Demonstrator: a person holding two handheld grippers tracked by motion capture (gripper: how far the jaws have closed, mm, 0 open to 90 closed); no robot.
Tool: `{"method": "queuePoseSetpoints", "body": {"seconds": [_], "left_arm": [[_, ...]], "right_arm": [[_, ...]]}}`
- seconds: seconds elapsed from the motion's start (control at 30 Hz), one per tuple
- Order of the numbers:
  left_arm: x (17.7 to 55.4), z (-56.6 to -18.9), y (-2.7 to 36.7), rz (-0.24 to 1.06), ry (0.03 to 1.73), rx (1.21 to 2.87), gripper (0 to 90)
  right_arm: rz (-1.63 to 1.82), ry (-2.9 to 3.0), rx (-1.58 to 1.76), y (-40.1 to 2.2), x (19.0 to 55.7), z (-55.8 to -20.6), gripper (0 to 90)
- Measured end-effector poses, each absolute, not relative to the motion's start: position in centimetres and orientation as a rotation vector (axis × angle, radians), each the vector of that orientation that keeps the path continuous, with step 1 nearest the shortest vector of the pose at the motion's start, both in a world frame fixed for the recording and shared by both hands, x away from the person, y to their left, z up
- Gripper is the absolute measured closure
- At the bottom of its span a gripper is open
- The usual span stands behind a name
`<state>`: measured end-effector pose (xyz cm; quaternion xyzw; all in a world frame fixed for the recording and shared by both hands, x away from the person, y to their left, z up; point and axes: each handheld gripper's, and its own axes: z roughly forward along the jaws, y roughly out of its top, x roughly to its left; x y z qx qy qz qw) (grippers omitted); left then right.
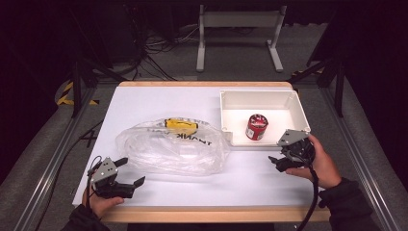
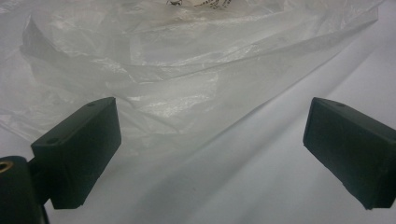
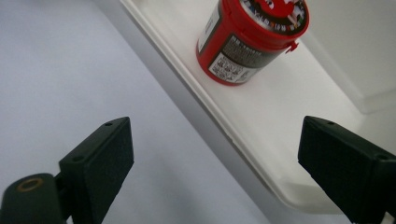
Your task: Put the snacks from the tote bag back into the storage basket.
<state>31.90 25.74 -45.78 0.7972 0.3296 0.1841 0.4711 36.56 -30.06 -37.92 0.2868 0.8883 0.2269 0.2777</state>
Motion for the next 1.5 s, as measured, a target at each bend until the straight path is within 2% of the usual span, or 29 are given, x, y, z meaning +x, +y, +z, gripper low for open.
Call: {"method": "queuePoseSetpoints", "body": {"seconds": [0.87, 1.07, 1.5], "left_arm": [[32.0, -45.8, 25.6, 0.467, 0.818, 1.958, 5.2], [31.9, -45.8, 25.6, 0.466, 0.824, 1.951, 5.2], [31.9, -45.8, 25.8, 0.468, 0.827, 1.94, 5.4]], "right_arm": [[0.82, 2.275, 0.87, -35.1, 32.4, -42.9, 10.6], [0.9, 2.18, 0.945, -36.3, 31.4, -44.0, 7.3], [1.162, 1.904, 1.051, -39.1, 29.8, -44.2, 7.3]]}}
